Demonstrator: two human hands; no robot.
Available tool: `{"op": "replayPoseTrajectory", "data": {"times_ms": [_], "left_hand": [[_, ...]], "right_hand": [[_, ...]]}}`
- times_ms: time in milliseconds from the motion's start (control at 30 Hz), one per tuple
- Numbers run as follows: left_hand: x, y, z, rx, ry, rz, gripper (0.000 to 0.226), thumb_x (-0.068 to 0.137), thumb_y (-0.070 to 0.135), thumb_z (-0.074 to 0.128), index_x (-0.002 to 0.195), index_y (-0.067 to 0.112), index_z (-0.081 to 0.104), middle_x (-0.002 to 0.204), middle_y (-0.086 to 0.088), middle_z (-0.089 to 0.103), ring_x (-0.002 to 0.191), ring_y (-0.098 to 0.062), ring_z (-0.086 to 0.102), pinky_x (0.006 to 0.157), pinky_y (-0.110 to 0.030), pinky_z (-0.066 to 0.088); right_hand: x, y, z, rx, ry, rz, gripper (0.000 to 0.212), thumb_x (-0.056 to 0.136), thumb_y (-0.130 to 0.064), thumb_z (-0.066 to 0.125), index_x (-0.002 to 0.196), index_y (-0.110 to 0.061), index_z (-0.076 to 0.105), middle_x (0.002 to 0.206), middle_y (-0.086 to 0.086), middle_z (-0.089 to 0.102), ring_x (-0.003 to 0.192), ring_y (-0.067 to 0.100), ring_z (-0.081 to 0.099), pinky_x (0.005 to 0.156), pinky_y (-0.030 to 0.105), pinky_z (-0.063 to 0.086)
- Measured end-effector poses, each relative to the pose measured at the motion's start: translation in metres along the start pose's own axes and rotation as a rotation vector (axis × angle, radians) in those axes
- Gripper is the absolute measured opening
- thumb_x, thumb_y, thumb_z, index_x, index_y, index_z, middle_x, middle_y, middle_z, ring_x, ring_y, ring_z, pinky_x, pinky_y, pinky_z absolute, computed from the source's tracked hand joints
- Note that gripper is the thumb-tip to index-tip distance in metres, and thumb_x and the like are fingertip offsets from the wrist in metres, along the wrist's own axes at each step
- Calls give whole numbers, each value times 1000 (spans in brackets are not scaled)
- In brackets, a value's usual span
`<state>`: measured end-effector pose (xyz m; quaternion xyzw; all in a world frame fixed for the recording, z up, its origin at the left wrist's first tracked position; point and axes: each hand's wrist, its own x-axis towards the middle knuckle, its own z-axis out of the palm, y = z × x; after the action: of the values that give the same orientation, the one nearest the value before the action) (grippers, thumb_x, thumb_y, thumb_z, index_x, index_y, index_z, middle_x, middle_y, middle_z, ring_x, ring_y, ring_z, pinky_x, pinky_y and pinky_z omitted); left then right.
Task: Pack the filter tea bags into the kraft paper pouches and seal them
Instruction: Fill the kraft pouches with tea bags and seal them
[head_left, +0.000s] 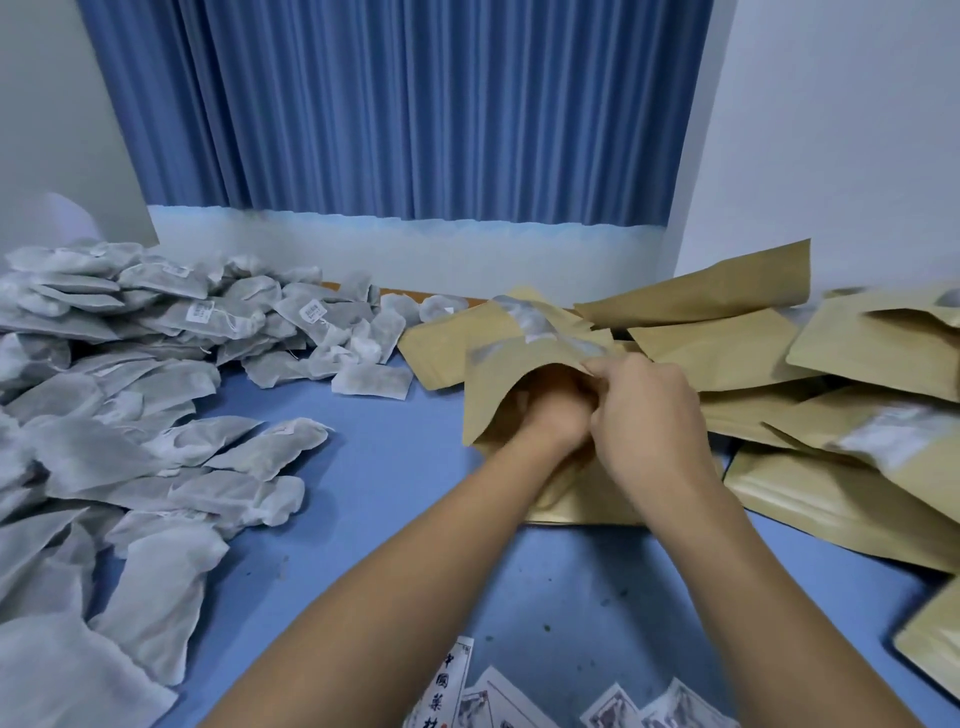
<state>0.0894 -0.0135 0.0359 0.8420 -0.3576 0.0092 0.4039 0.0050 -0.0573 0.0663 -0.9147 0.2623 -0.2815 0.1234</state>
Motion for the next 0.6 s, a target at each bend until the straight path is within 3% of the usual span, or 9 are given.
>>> {"op": "replayPoseTrajectory", "data": {"times_ms": [67,167,233,267,300,333,433,533,600], "left_hand": [[-9,-1,8,-71,17,66,4,98,17,52,102,18,52,109,-9,64,107,-23,56,102,-41,45],[-54,-10,5,-72,349,385,28,97,10,53,123,11,63,123,-6,64,117,-21,57,104,-30,42],[-91,-16,-1,-214,450,694,23,93,1,52,108,3,69,105,-8,65,97,-24,61,87,-32,49],[-112,-19,-1,-279,462,717,20,90,0,51,94,6,69,88,-5,63,79,-21,58,72,-31,48],[-129,-21,1,-389,438,599,19,87,2,50,83,12,67,72,-1,57,64,-17,51,59,-29,42],[-143,-20,1,-569,382,341,19,83,8,50,76,18,63,60,1,49,53,-16,43,49,-28,34],[-161,-21,5,-1028,130,-410,2,81,18,55,80,16,56,52,-3,44,42,-22,42,42,-25,25],[-150,-25,-3,-1368,-42,-518,36,85,35,77,107,12,60,86,-5,73,75,-23,71,51,-31,48],[-142,-20,-13,-1534,-223,-432,60,74,57,80,120,21,68,119,-6,73,108,-24,70,85,-44,57]], "right_hand": [[4,9,-5,33,59,68,36,79,-6,48,100,-24,72,81,10,61,76,36,52,69,34,49],[2,16,-10,112,133,64,38,77,-5,48,97,-27,73,74,7,63,71,34,54,66,35,50],[-3,16,-11,153,149,67,45,77,-3,48,103,-31,72,74,5,64,72,34,55,68,35,51],[-5,16,-12,157,159,74,51,77,-1,47,109,-33,71,75,6,63,72,34,53,68,33,49],[-6,16,-12,154,169,82,56,78,1,46,115,-34,70,78,8,64,74,34,52,68,32,46],[-7,17,-13,159,179,94,59,80,2,46,120,-34,69,83,10,66,76,34,52,69,31,45],[-11,19,-22,211,174,91,61,85,2,43,125,-37,68,100,10,72,81,30,55,73,27,45],[-29,18,-31,214,167,13,66,83,7,42,120,-40,70,107,2,74,90,27,62,74,22,43],[-49,20,-33,204,105,-63,68,81,11,43,118,-37,72,114,-3,74,106,22,65,86,20,47]]}}
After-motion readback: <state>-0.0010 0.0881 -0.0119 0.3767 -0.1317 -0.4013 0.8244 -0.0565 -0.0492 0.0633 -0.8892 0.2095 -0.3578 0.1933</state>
